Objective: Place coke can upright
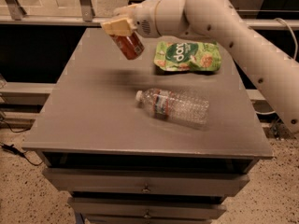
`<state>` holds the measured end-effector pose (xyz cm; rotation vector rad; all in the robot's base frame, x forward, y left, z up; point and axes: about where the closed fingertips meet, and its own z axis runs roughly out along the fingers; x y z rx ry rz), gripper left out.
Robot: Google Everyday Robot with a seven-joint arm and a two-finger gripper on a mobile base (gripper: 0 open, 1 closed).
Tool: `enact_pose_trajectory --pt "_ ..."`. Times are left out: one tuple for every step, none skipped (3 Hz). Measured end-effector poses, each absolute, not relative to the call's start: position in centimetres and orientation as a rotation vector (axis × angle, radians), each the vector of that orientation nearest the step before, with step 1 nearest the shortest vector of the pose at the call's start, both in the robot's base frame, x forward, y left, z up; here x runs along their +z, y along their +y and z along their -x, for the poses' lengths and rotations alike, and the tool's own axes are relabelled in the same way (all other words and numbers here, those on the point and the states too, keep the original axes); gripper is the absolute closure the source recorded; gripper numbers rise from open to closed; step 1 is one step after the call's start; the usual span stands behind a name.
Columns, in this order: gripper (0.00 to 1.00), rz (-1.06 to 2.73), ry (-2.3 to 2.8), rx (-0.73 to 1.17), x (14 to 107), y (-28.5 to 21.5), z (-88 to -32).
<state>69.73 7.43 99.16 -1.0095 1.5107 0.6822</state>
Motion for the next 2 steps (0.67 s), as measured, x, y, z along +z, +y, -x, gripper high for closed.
enact_pose_trajectory --pt "1.00 0.951 1.446 0.719 99.8 4.6 -68.3" --pt "1.00 0.904 1.363 0.770 100.1 1.1 -66.5"
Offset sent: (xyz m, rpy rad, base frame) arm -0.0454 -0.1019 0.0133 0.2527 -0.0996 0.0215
